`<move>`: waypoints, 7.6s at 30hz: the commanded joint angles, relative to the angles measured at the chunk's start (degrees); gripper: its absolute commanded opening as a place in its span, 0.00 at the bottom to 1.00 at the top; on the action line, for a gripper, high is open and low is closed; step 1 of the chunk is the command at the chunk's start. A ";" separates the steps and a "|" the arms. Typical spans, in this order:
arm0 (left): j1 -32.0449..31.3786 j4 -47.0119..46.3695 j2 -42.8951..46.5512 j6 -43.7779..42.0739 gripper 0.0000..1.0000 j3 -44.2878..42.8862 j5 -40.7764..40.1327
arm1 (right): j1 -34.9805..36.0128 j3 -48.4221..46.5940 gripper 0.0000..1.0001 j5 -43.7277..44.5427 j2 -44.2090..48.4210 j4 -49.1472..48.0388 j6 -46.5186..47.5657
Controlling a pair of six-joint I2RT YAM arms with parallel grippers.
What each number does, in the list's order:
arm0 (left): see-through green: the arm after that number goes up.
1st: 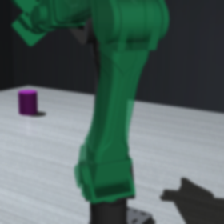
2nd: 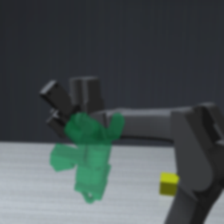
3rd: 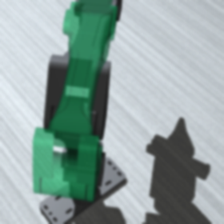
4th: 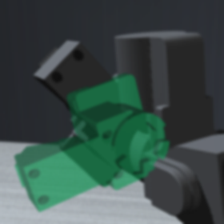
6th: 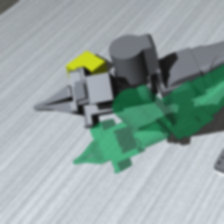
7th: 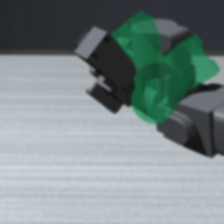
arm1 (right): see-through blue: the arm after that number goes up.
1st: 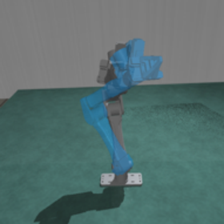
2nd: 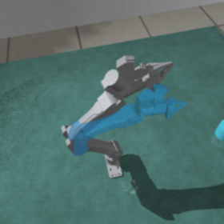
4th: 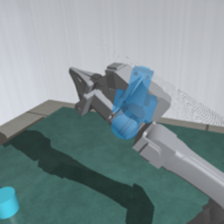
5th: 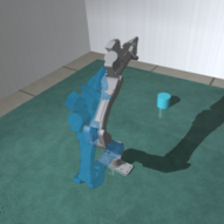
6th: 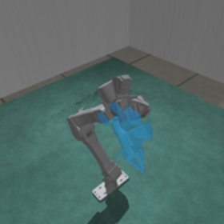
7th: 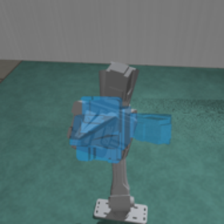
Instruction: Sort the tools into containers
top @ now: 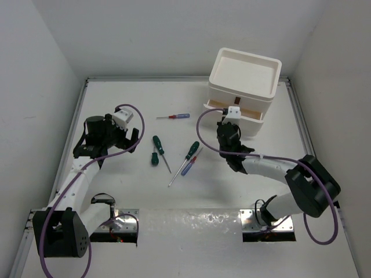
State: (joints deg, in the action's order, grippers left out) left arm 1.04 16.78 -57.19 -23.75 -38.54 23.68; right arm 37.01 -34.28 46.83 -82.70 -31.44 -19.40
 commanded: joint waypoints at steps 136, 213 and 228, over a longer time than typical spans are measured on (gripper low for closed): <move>11.16 -8.25 3.49 8.81 1.00 3.91 -30.99 | 22.84 -51.39 0.65 -34.97 -36.29 34.59 9.56; 12.23 -6.49 0.15 6.08 1.00 4.27 -19.73 | -5.46 -39.63 0.73 -29.52 -8.54 49.20 58.62; 12.15 -6.32 -0.82 6.08 1.00 4.00 -19.55 | 15.88 -17.68 0.62 -0.86 9.22 25.07 0.36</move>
State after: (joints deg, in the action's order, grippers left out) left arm 12.86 11.81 -57.91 -17.52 -34.00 3.60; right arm 49.15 -59.29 34.61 -73.41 3.44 3.42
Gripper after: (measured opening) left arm 0.998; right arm 0.632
